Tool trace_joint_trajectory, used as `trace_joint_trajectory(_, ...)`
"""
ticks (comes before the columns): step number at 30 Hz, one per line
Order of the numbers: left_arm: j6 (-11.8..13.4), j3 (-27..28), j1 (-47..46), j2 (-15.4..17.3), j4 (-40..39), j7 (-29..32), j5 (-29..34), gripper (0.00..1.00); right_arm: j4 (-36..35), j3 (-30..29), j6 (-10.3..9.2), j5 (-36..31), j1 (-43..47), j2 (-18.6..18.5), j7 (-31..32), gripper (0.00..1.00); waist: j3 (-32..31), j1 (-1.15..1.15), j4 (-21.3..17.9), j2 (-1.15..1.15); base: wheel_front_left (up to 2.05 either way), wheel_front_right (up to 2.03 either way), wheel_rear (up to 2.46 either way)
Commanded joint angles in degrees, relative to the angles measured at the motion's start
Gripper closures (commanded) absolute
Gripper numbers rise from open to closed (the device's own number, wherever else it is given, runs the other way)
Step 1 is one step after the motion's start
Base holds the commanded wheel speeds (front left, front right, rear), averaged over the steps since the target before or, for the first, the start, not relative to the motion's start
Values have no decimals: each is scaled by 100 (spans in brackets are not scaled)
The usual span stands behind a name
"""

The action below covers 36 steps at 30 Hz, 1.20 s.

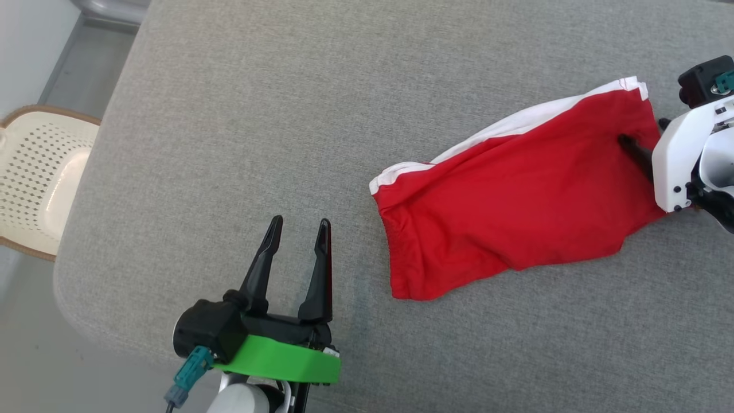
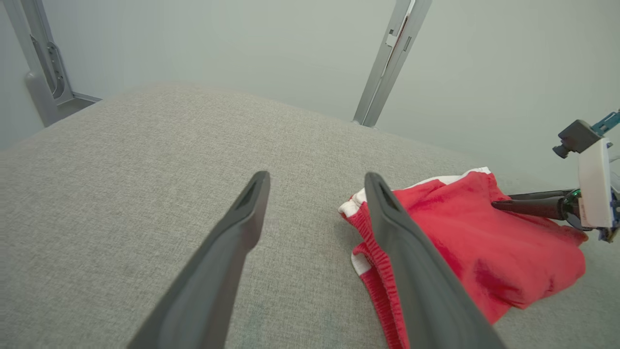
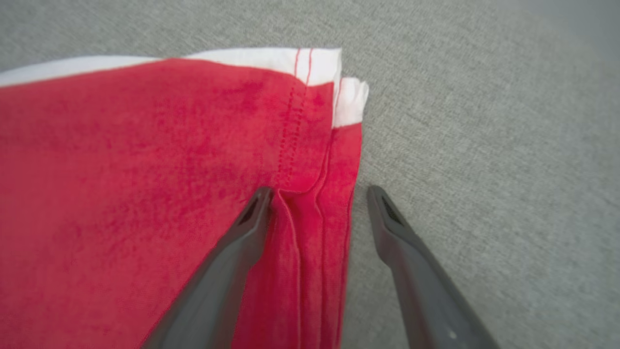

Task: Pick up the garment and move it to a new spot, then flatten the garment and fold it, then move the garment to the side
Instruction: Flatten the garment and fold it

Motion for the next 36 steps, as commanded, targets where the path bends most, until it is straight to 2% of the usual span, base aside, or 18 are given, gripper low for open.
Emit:
trace_joint_trajectory(1, 18, 14, 92, -11, 7, -14, -31, 0, 89, 70, 14, -18, 429, 204, 210, 0, -61, 0, 17, 0, 0, 0, 0)
trace_joint_trajectory(2, 34, 18, 111, -10, 23, -14, -79, 0, 20, -4, 27, 30, 547, 317, 295, 70, -104, 0, -26, 0, 0, 0, 0)
trace_joint_trajectory(3, 32, 25, 127, -9, 42, -14, -94, 0, -8, -101, 28, 73, 618, 387, 332, 81, -149, 0, -74, 0, 0, 0, 0)
trace_joint_trajectory(4, 27, 46, 158, -8, 57, -14, -100, 0, -55, -206, 30, 143, 718, 471, 389, 100, -230, 0, -152, 0, 0, 0, 0)
trace_joint_trajectory(11, -87, 213, 437, -4, 255, -15, 87, 0, -119, -1237, -3, 252, 1183, 684, 316, 100, -767, 0, -881, 0, 0, 0, 0)
trace_joint_trajectory(17, -282, 306, 666, -4, 407, -14, 186, 0, -17, -2139, -3, 305, 1560, 715, 319, 100, -1063, 0, -1364, 0, 0, 0, 0)
trace_joint_trajectory(22, -327, 360, 802, -2, 474, -15, 171, 0, 215, -2919, 0, 243, 1756, 681, 289, 100, -1178, 0, -1503, 0, 0, 0, 0)
trace_joint_trajectory(26, -293, 352, 886, -2, 512, -15, 106, 0, 355, -3528, 5, 188, 1612, 922, 244, 100, -1236, 0, -1530, 0, 0, 0, 0)
trace_joint_trajectory(30, -234, 296, 920, -3, 531, -15, 47, 0, -70, -3695, 5, 227, 1569, 1157, 575, 100, -1277, 0, -1523, 0, 0, 0, 0)
trace_joint_trajectory(36, -136, 245, 942, -2, 545, -15, -29, 0, -1195, -3582, 5, 275, 1709, 1790, 1305, 100, -1290, 0, -1590, 0, 0, 0, 0)
